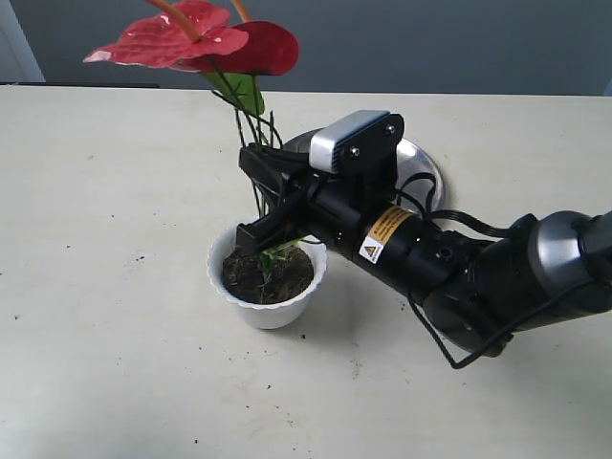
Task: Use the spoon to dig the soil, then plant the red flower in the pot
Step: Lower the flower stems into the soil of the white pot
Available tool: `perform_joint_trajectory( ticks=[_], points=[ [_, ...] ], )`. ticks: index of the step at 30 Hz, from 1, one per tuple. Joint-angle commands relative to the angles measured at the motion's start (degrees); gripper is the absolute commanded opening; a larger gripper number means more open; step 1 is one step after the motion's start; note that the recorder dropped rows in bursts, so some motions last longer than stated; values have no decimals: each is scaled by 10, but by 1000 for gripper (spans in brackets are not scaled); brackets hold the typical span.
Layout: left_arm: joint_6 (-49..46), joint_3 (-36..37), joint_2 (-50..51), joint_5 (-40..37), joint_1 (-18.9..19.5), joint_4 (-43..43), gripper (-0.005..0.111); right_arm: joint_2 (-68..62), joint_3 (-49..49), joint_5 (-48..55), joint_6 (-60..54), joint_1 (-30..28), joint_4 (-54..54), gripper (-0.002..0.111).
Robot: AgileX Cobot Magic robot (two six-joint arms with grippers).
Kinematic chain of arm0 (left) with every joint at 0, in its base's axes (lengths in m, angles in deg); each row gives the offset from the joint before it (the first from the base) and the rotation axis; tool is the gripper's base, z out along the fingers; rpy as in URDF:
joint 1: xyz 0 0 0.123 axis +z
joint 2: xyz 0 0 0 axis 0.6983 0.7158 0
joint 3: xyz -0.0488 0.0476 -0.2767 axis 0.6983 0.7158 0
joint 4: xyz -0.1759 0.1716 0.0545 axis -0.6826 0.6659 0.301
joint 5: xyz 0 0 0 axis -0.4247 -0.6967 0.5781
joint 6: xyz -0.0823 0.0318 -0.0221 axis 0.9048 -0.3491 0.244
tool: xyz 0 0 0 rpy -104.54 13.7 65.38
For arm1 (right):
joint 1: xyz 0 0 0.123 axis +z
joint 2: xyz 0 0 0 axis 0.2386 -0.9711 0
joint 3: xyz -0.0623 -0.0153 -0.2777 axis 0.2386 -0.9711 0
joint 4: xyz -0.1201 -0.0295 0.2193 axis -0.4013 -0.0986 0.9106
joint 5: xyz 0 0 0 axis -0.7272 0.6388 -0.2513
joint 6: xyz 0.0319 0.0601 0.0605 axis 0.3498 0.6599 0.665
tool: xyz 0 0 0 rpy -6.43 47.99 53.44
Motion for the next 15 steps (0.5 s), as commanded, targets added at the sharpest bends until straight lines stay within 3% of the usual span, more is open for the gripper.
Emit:
perform_joint_trajectory(
  ticks=[1,15],
  points=[
    [2,-2,-3,1,-4,-4,0,-23,-20,145,21,4,-47,-1],
    [2,-2,-3,1,-4,-4,0,-23,-20,155,59,4,-53,-1]
  ],
)
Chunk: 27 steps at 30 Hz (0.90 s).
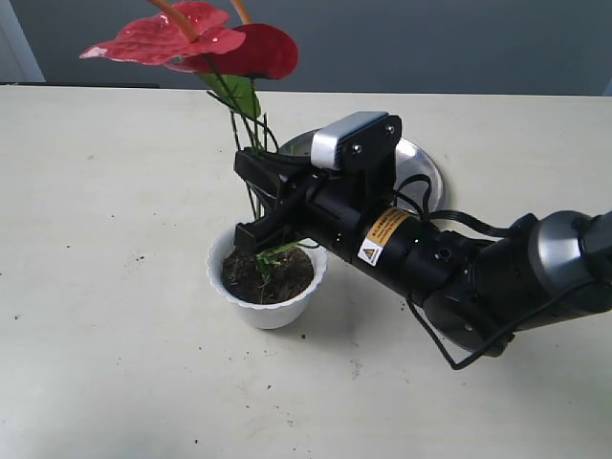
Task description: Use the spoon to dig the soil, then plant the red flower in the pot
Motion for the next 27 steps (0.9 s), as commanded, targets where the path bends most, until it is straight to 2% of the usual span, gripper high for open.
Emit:
perform_joint_trajectory(
  ticks=[1,11,13,15,17,27],
  points=[
    [2,-2,-3,1,-4,-4,0,-23,-20,152,17,4,-37,-1],
    [2,-2,-3,1,-4,-4,0,-23,-20,153,21,4,-37,0],
    [2,-2,-3,1,-4,-4,0,-23,-20,153,21,4,-37,11],
    [2,-2,-3,1,-4,-4,0,-23,-20,153,21,4,-37,34],
    [2,-2,-3,1,-4,-4,0,-23,-20,153,21,4,-37,43],
    [2,-2,-3,1,-4,-4,0,-21,-21,153,15,4,-35,43]
  ],
)
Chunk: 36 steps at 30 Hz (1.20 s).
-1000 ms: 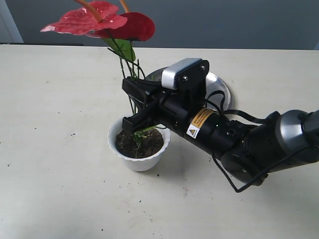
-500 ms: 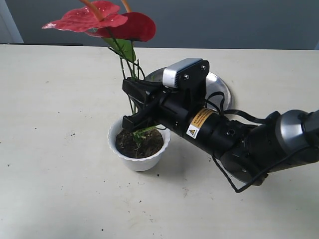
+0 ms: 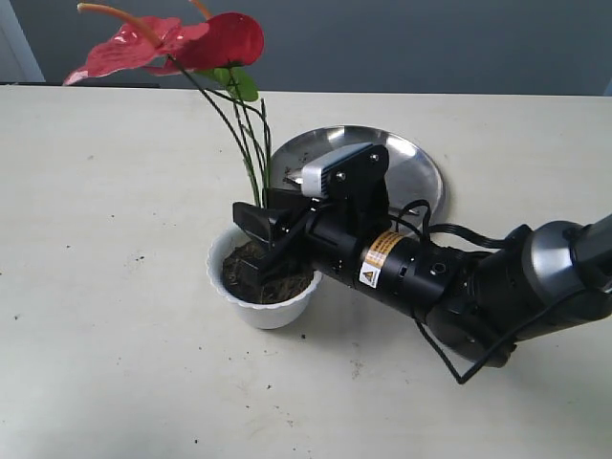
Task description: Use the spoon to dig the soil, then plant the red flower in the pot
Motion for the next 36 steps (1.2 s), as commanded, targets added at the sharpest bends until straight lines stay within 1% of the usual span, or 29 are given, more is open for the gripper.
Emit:
perform_joint_trajectory(
  ticks=[1,3,5,9,22,29,31,32,36],
  points=[
    [2,-2,-3,1,-4,-4,0,-11,-12,80,-11,4,-20,43],
    [2,-2,-3,1,-4,-4,0,-7,-17,80,-21,4,-16,44],
    [2,-2,-3,1,-4,-4,0,-4,-18,85,-30,4,-9,47],
    [2,-2,-3,1,-4,-4,0,-2,-18,86,-40,4,-7,59],
    [2,-2,-3,1,-4,-4,0,20,-22,113,-51,4,-7,60],
    [2,-2,-3,2,-4,-4,0,21,-33,112,-96,4,18,60],
    [2,-2,-3,1,-4,-4,0,21,-33,112,-110,4,15,57],
    [2,-2,-3,1,-4,-4,0,21,-33,112,-118,4,9,52],
    [2,-2,-3,1,-4,-4,0,21,-33,114,-128,4,-12,19]
  ],
)
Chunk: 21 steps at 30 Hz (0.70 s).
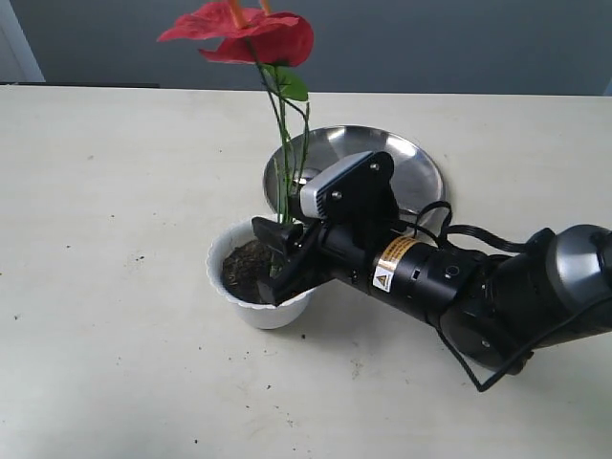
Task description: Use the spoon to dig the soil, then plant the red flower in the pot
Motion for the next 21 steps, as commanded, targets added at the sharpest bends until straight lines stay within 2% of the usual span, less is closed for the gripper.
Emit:
perform_joint_trajectory(
  ticks=[1,2,3,21],
  points=[
    [2,-2,-3,1,-4,-4,0,-7,-10,55,-6,4,-49,10],
    [2,-2,-3,1,-4,-4,0,-7,-10,55,-6,4,-53,1],
    [2,-2,-3,1,-4,-4,0,-7,-10,57,-5,4,-53,0],
    [2,-2,-3,1,-4,-4,0,-4,-4,145,28,4,-97,-1]
  ],
)
